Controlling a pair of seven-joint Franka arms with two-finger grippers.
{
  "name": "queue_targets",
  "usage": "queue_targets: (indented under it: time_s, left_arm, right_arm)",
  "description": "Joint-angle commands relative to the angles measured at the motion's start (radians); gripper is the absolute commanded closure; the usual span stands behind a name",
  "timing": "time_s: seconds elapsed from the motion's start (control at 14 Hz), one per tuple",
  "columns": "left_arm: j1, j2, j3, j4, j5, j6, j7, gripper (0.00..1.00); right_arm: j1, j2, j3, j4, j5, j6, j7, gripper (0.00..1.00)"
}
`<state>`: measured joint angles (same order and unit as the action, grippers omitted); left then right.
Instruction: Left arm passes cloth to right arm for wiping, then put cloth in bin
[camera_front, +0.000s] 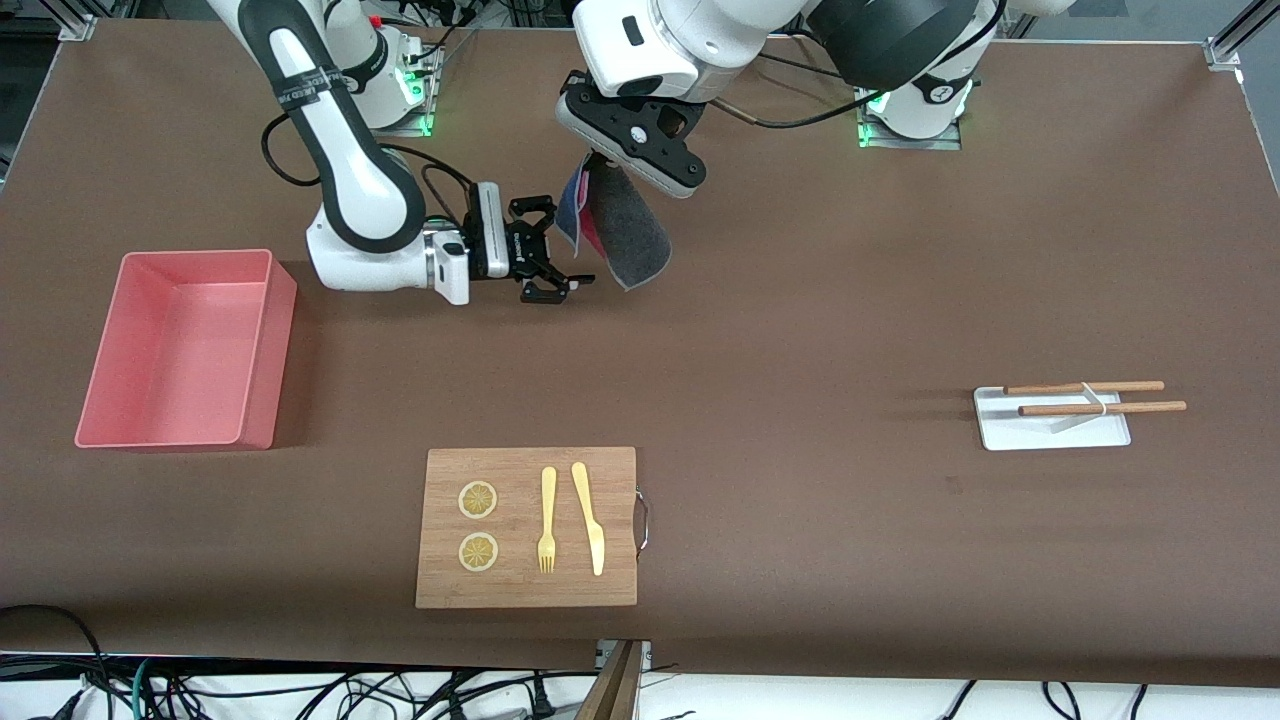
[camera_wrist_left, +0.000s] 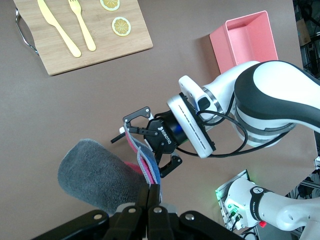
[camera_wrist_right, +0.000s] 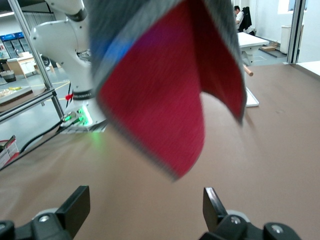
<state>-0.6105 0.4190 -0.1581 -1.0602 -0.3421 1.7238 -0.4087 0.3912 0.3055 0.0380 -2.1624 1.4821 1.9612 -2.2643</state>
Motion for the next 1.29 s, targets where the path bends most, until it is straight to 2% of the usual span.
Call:
queue_targets:
  time_s: [0.0,0.14,0.57,0.79,0.93,1.15,1.22]
  left_arm:
    - [-0.003,-0.005,0.003,-0.007,-0.014,0.013,-0.001,1.00]
    - [-0.003,-0.005,0.003,-0.007,-0.014,0.014,-0.001,1.00]
    - [-0.003,-0.009,0.000,-0.007,-0.008,0.013,-0.004,1.00]
    - [-0.002,-0.008,0.000,-0.007,-0.009,0.014,-0.004,1.00]
    - [-0.002,-0.008,0.000,-0.007,-0.009,0.013,-0.004,1.00]
    - [-0.002,-0.008,0.000,-0.007,-0.009,0.014,-0.004,1.00]
    - [-0.002,-0.008,0.000,-0.007,-0.009,0.013,-0.004,1.00]
  right_arm:
    - [-0.017,-0.029,0.011,-0.057,-0.005,-0.019,-0.040,0.00]
    - [-0.012,-0.035,0.017,-0.053,-0.005,-0.019,-0.032,0.00]
    - [-0.009,-0.078,0.095,-0.037,0.035,0.016,0.011,0.00]
    - [-0.018,-0.074,0.097,-0.013,0.047,0.034,0.028,0.01]
    - [-0.018,-0.074,0.097,-0.013,0.076,0.044,0.032,0.13]
    - [-0.018,-0.072,0.102,-0.005,0.111,0.060,0.063,0.13]
    - [-0.017,-0.072,0.102,-0.002,0.124,0.068,0.063,0.24]
